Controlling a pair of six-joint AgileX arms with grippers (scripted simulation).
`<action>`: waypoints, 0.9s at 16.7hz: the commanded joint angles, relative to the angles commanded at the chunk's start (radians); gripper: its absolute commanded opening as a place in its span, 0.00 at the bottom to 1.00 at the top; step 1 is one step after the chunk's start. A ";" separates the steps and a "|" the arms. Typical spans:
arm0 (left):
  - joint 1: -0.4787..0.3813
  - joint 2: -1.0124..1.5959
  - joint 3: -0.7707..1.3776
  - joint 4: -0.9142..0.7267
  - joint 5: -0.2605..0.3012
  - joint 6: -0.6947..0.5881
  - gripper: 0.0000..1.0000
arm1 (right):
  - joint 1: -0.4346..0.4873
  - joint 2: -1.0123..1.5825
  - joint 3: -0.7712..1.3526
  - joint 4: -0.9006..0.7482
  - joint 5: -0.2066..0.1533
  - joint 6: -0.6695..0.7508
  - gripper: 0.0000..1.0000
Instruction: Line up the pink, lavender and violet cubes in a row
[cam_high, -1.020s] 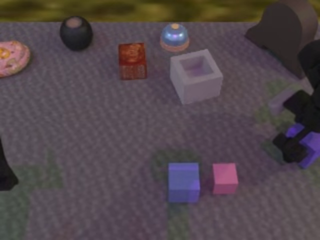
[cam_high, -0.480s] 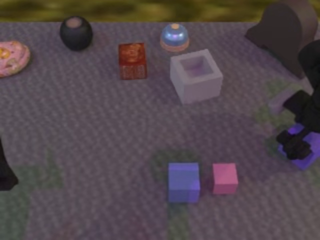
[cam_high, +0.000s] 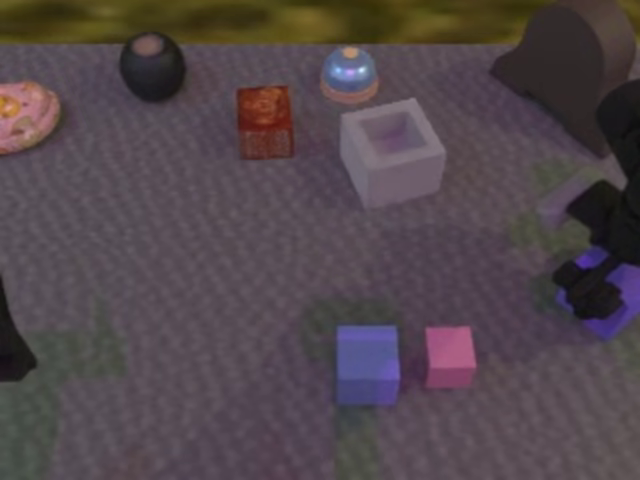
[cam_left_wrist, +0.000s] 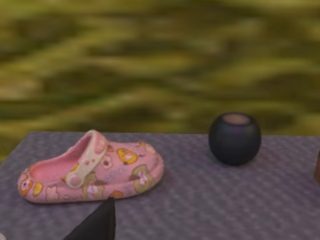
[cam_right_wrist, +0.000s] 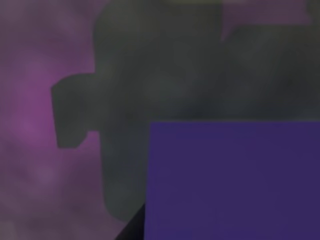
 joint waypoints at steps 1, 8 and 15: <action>0.000 0.000 0.000 0.000 0.000 0.000 1.00 | 0.000 0.000 0.000 0.000 0.000 0.000 0.00; 0.000 0.000 0.000 0.000 0.000 0.000 1.00 | 0.009 -0.068 0.088 -0.160 -0.005 -0.002 0.00; 0.000 0.000 0.000 0.000 0.000 0.000 1.00 | 0.005 -0.116 0.143 -0.256 -0.005 0.002 0.00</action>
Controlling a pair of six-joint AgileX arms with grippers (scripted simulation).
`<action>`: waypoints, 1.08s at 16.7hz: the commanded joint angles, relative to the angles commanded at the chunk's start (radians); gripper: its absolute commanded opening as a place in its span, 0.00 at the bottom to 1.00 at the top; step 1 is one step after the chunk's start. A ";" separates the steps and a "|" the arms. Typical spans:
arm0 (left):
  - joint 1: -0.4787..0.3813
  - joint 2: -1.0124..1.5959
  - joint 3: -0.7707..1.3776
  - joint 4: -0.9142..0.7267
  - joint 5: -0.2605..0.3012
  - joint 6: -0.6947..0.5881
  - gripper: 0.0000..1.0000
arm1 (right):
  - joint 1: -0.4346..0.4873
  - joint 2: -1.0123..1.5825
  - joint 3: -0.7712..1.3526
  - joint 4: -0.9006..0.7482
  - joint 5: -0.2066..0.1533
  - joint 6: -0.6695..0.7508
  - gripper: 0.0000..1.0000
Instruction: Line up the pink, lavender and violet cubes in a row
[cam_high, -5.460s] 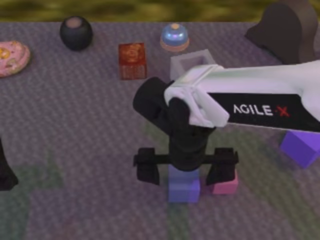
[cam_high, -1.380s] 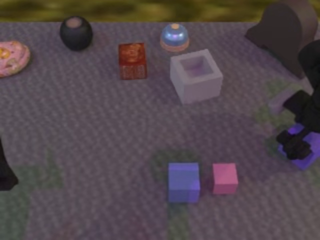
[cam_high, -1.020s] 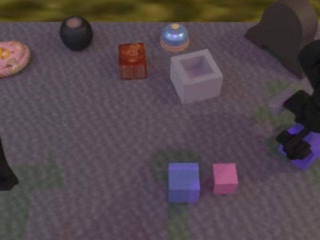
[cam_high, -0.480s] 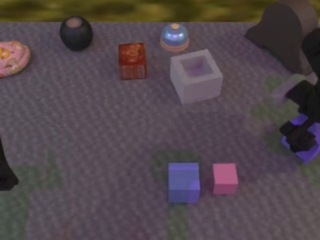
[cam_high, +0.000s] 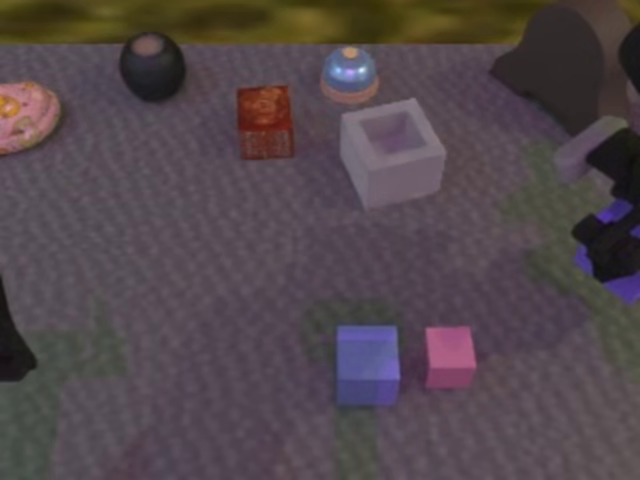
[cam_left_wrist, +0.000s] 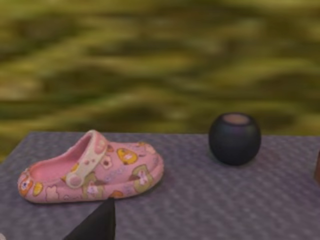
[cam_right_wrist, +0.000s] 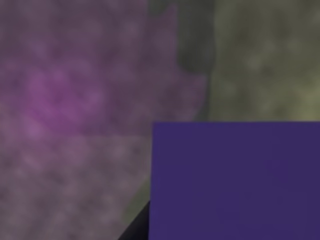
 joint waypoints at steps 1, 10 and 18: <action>0.000 0.000 0.000 0.000 0.000 0.000 1.00 | 0.001 0.001 0.001 0.000 0.000 0.001 0.00; 0.000 0.000 0.000 0.000 0.000 0.000 1.00 | 0.264 0.203 0.325 -0.149 0.004 0.451 0.00; 0.000 0.000 0.000 0.000 0.000 0.000 1.00 | 0.639 0.447 0.741 -0.344 0.006 1.212 0.00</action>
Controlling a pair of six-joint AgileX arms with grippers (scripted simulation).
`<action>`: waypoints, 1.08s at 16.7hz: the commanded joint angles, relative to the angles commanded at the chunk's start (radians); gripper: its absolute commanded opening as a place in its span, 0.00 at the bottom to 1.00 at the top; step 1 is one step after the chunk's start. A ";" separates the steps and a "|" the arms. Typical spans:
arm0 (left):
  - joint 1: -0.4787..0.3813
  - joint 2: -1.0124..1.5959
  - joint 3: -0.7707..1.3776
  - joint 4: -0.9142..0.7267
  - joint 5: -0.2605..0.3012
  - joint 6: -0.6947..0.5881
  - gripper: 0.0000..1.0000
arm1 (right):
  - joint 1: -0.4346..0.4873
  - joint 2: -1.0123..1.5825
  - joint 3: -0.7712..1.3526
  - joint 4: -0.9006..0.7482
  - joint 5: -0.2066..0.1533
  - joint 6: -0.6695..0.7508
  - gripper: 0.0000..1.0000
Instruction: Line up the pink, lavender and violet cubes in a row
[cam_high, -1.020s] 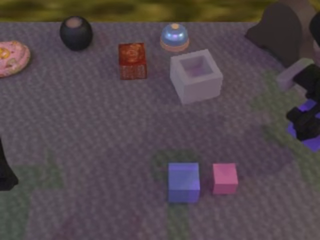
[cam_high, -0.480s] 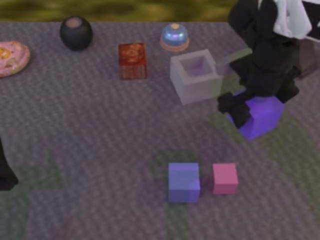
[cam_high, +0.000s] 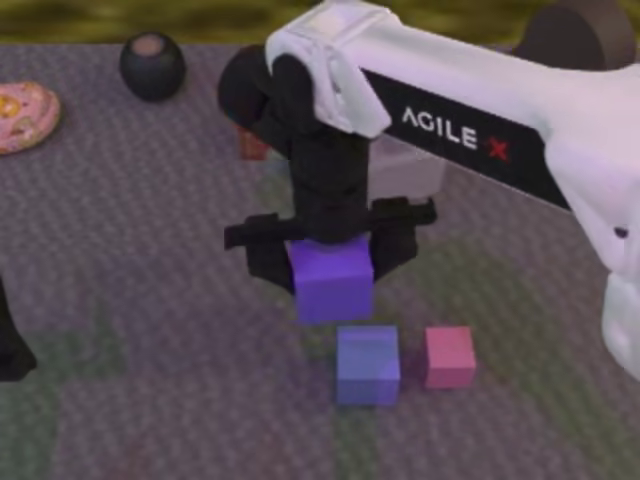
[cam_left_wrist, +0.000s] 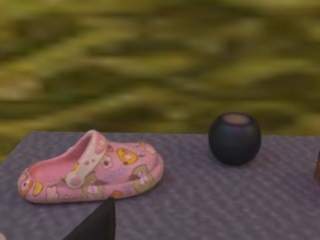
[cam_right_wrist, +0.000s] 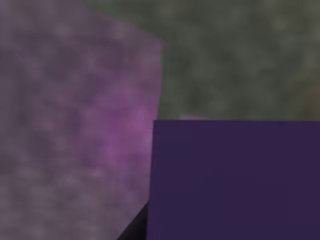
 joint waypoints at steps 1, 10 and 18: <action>0.000 0.000 0.000 0.000 0.000 0.000 1.00 | 0.039 0.020 0.042 -0.017 0.001 0.075 0.00; 0.000 0.000 0.000 0.000 0.000 0.000 1.00 | 0.173 0.073 0.186 -0.064 0.010 0.297 0.00; 0.000 0.000 0.000 0.000 0.000 0.000 1.00 | 0.175 0.077 -0.001 0.133 0.008 0.298 0.00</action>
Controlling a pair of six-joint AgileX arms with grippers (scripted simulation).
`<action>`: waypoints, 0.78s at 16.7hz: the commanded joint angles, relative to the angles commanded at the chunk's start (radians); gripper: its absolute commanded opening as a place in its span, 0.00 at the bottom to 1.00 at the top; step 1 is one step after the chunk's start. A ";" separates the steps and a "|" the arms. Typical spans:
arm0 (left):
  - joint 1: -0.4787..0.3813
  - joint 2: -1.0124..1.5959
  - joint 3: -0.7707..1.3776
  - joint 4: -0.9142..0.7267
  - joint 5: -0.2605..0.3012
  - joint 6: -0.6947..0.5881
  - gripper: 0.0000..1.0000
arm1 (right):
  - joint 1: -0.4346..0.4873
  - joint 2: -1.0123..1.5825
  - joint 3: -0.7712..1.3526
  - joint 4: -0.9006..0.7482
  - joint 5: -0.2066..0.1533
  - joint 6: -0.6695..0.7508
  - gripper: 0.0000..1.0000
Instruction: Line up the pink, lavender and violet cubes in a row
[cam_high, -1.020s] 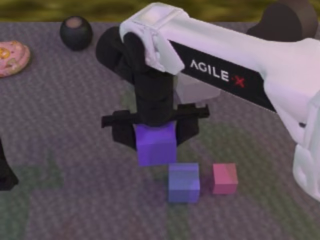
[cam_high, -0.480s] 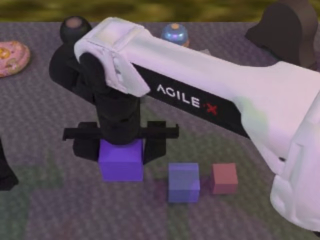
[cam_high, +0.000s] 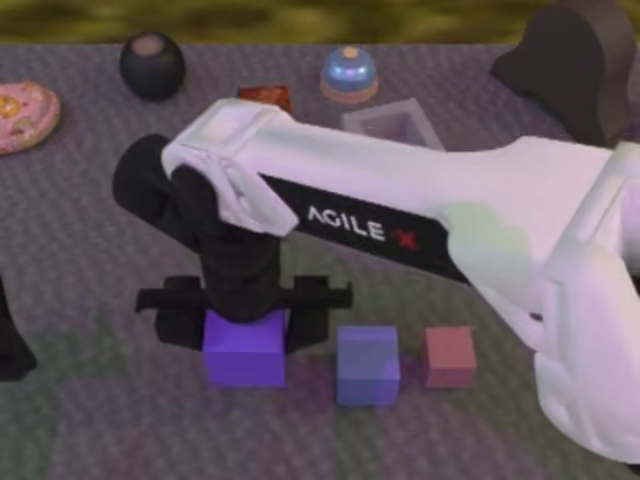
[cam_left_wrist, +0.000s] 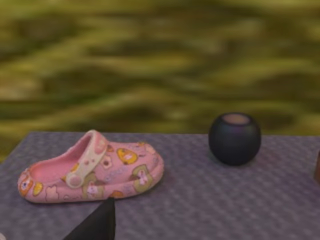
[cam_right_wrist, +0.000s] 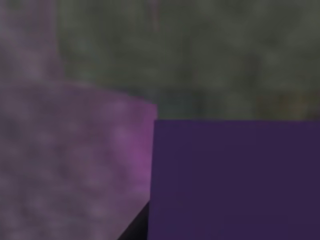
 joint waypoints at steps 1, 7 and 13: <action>0.000 0.000 0.000 0.000 0.000 0.000 1.00 | 0.000 0.002 -0.033 0.033 0.001 0.001 0.00; 0.000 0.000 0.000 0.000 0.000 0.000 1.00 | 0.002 0.008 -0.069 0.070 0.002 0.004 0.00; 0.000 0.000 0.000 0.000 0.000 0.000 1.00 | 0.002 0.008 -0.069 0.070 0.002 0.004 0.45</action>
